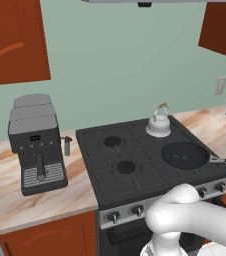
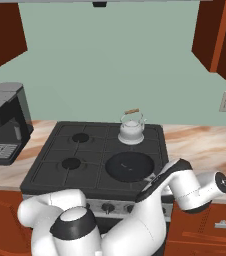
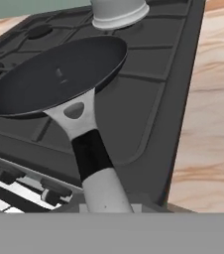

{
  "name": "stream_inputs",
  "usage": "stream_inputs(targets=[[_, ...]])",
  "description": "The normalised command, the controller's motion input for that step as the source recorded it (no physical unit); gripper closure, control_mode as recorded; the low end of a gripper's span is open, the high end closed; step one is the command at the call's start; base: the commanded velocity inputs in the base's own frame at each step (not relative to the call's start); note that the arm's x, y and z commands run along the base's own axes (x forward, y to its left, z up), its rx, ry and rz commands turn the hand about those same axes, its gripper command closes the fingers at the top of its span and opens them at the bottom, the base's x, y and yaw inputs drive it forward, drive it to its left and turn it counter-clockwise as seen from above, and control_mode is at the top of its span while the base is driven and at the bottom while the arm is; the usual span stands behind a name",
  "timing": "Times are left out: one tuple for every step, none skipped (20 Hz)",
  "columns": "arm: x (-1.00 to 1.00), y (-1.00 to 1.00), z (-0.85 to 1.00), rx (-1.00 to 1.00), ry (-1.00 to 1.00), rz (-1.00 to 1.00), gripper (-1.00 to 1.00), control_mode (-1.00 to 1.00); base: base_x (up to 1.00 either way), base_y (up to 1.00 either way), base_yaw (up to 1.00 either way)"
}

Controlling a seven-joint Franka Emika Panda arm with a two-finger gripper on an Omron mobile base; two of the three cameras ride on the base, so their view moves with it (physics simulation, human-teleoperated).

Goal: Pick the pan from the cabinet and place it on the stove. Then turn on the stove burner for the pan.

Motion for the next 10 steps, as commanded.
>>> stream_inputs(targets=[[0.11,0.25,-0.20,0.00,0.04,0.00,1.00,-1.00,0.00,0.00,0.00],[0.14,0.29,-0.21,0.00,0.05,0.00,-1.00,-1.00,0.00,0.00,0.00],[0.05,0.33,-0.27,0.00,0.05,0.00,-1.00,-1.00,0.00,0.00,0.00],[0.13,0.36,-0.22,0.00,0.03,0.00,-1.00,-1.00,0.00,0.00,0.00],[0.14,0.32,-0.25,0.00,0.05,0.00,-1.00,-1.00,0.00,0.00,0.00],[0.12,0.31,-0.24,0.00,0.05,0.00,-1.00,-1.00,0.00,0.00,0.00],[0.13,0.26,-0.17,0.00,0.02,0.00,-1.00,-1.00,0.00,0.00,0.00],[0.03,0.25,-0.13,0.00,0.00,0.00,-1.00,-1.00,0.00,0.00,0.00],[0.02,0.22,-0.07,0.00,0.00,0.00,-1.00,-1.00,0.00,0.00,0.00],[0.05,0.20,0.00,0.00,0.00,0.00,-1.00,-1.00,0.00,0.00,0.00]])
